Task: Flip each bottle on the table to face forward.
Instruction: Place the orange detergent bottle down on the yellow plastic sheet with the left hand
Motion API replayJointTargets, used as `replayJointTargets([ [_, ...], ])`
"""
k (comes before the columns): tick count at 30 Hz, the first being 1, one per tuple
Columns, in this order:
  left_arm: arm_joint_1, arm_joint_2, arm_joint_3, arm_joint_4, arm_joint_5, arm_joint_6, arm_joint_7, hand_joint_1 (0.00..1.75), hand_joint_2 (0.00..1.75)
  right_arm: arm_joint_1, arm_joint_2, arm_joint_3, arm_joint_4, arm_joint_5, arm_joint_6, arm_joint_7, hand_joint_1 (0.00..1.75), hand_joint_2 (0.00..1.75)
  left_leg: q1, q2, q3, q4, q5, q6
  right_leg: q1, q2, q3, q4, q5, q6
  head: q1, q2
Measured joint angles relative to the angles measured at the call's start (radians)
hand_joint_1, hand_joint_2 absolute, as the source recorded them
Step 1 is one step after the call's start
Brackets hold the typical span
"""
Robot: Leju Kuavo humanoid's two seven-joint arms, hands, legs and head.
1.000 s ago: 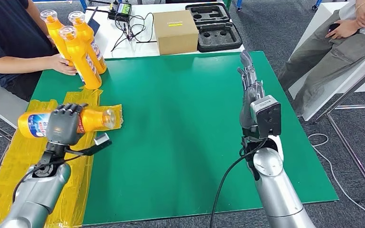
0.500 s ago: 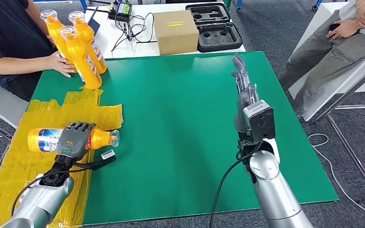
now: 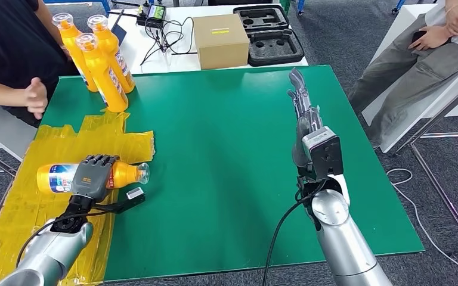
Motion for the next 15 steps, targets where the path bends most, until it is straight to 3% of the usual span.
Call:
replayJointTargets([
  [7,-0.055,0.000,0.005,0.112,0.036,0.000,-0.037,0.00,0.00,0.000,-0.007,0.002,0.001,0.000,0.006,0.000,0.00,0.00,0.000,-0.005,0.007,0.000,0.001,-0.001,0.000,-0.003,0.008,0.000,-0.001,0.000,0.000,0.000],
  [15,-0.067,-0.002,0.013,0.138,0.069,0.000,-0.078,0.00,0.00,0.000,-0.014,0.003,0.011,-0.001,0.010,-0.001,0.00,0.00,-0.002,-0.008,0.008,0.000,0.002,0.000,-0.002,-0.006,0.010,0.000,-0.001,0.000,0.000,0.000],
])
